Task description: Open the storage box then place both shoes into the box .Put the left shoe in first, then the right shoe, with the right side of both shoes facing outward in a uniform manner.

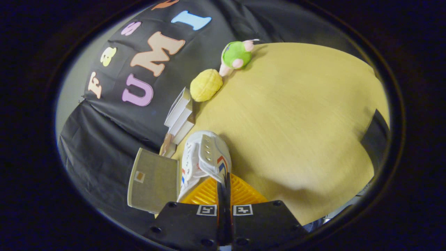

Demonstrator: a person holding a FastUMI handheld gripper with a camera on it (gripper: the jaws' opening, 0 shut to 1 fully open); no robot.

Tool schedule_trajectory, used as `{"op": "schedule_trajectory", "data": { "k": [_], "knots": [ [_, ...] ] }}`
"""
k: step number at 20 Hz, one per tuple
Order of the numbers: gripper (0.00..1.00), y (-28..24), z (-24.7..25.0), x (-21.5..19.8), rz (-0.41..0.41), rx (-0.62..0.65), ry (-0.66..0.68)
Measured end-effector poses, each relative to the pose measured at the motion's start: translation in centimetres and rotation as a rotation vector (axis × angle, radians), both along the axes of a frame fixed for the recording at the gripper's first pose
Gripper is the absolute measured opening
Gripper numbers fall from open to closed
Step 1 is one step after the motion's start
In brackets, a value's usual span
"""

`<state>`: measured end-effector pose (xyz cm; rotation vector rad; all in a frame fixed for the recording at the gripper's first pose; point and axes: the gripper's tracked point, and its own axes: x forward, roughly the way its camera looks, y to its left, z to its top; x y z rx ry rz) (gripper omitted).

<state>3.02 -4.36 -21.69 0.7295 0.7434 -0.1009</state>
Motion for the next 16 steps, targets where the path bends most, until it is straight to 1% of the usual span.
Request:
{"op": "schedule_trajectory", "data": {
  "k": [7,10,16],
  "knots": [
    [0.03,5.7,3.4,0.2,0.087,0.072,-0.054],
    [0.03,8.6,5.7,0.4,0.131,0.116,-0.083],
    [0.03,14.8,10.8,1.6,0.229,0.142,-0.14]
  ]
}}
